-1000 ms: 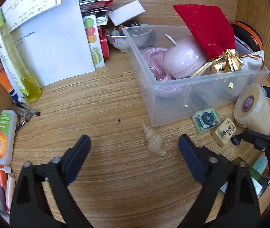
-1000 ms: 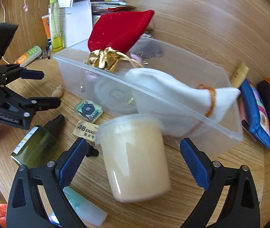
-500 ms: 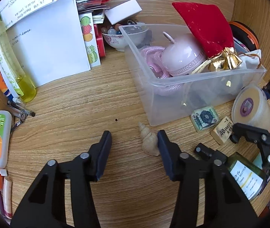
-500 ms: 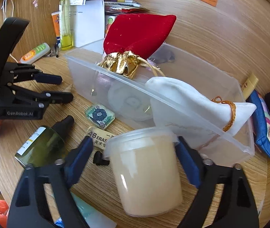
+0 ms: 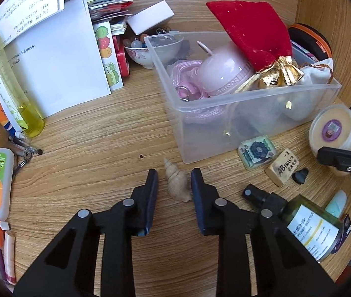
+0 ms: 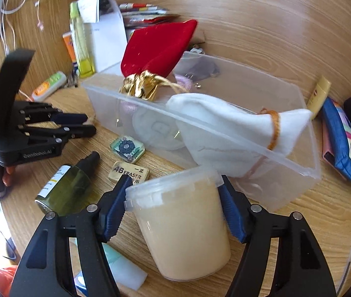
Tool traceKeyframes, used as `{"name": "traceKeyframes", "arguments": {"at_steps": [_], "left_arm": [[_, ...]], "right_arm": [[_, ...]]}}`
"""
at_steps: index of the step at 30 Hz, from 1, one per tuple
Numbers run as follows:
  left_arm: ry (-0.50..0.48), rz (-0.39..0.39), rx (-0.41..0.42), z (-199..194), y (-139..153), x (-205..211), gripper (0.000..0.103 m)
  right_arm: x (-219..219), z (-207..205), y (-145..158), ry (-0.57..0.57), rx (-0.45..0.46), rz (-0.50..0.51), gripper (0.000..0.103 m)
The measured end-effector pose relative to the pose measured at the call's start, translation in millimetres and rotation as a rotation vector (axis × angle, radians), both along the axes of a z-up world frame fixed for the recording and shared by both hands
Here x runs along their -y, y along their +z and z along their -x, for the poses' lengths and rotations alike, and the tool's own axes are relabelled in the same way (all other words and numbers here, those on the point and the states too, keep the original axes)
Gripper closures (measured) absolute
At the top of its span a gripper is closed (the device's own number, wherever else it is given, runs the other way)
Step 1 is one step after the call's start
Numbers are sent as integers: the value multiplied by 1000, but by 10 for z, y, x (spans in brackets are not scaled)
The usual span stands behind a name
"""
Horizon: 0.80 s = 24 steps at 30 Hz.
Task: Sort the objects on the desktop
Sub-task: 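Grasp the cream jar with the right tool while the left grasps the small shell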
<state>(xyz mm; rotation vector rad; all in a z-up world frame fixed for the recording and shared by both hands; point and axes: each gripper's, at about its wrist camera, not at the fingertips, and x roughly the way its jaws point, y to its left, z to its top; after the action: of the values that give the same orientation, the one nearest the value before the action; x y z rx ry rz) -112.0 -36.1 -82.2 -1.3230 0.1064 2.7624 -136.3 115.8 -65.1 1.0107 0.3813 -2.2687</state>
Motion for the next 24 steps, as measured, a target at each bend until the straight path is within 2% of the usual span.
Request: {"name": "traceKeyframes", "arguments": {"at_steps": [4,11,17,24], "left_arm": [[-5,2,0,14,12,-32,87],[18,-9,-13,52,21,-48,87],[51,-26,-37,-95,77,5,87],[87,-68,-106,-267,280,105,87]], "right_arm": [[-96,-34,58,-12,3,34,37],[-241,-58,144,-49,-2,77,38],[-334,-91,160,-63,3,94,38],[-431,-180,285,-75,-21,127,38]]}}
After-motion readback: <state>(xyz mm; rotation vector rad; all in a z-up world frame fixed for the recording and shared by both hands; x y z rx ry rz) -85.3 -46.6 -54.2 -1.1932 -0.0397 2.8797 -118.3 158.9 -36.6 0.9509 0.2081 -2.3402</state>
